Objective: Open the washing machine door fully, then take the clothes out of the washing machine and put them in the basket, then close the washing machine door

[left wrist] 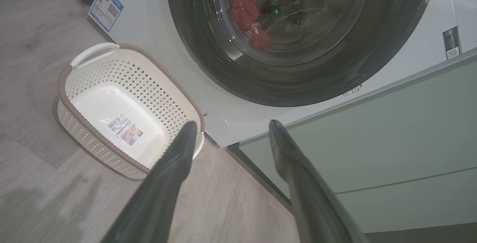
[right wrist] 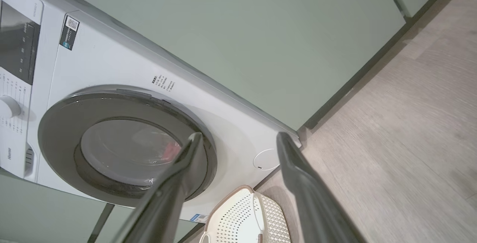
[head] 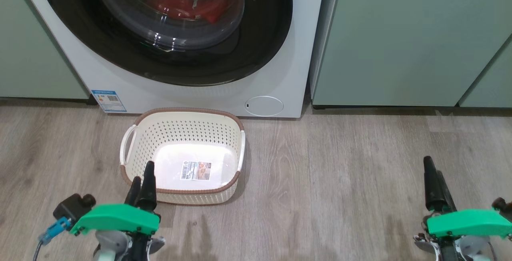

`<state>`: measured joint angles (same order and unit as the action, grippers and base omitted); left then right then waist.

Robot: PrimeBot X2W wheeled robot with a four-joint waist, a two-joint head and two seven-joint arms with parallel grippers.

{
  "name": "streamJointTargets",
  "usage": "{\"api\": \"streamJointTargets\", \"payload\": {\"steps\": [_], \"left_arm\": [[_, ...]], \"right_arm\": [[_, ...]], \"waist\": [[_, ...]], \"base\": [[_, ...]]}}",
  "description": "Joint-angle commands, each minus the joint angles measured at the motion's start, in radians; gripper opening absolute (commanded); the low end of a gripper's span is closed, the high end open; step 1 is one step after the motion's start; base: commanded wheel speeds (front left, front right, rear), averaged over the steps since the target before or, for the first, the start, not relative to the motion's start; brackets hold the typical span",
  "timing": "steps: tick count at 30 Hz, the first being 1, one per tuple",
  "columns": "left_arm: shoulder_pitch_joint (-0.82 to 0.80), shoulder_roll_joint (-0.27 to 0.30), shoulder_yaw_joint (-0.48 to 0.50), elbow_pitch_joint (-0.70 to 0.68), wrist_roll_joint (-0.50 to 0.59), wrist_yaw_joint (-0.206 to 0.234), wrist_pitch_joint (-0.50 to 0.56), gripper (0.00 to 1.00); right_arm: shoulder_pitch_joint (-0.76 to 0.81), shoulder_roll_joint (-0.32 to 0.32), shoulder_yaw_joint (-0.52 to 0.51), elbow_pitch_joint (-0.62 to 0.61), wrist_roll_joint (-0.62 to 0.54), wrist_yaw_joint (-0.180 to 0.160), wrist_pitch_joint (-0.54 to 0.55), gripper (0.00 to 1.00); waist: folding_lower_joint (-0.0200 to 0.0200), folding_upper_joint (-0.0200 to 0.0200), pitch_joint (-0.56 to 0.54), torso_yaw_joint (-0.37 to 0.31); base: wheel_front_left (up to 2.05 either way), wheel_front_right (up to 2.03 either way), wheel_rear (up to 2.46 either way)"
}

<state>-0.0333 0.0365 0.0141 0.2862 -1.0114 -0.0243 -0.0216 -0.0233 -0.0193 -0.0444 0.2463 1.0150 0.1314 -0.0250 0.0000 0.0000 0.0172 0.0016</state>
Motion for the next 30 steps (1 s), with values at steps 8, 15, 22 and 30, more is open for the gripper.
{"api": "streamJointTargets", "payload": {"steps": [8,15,22,30], "left_arm": [[-0.070,0.016,-0.012,-0.044,0.142,0.036,-0.039,1.00],[-0.079,0.021,-0.023,-0.055,0.230,0.067,-0.060,1.00],[-0.086,0.029,-0.040,-0.063,0.321,0.093,-0.081,1.00],[-0.097,0.038,-0.059,-0.079,0.424,0.126,-0.104,1.00]], "right_arm": [[-0.057,-0.015,0.035,-0.063,-0.143,0.000,-0.036,1.00],[-0.063,-0.017,0.048,-0.068,-0.271,0.000,-0.056,1.00],[-0.068,-0.019,0.060,-0.077,-0.379,0.000,-0.077,1.00],[-0.076,-0.020,0.077,-0.079,-0.502,0.000,-0.101,1.00]], "waist": [[0.0000,0.0000,0.000,0.001],[0.0000,0.0000,0.001,0.002],[0.0000,0.0000,0.001,0.003],[0.0000,0.0000,0.004,0.002]], "base": [[0.00,0.00,0.00],[0.00,0.00,0.00],[0.00,0.00,0.00],[0.00,0.00,0.00]]}}
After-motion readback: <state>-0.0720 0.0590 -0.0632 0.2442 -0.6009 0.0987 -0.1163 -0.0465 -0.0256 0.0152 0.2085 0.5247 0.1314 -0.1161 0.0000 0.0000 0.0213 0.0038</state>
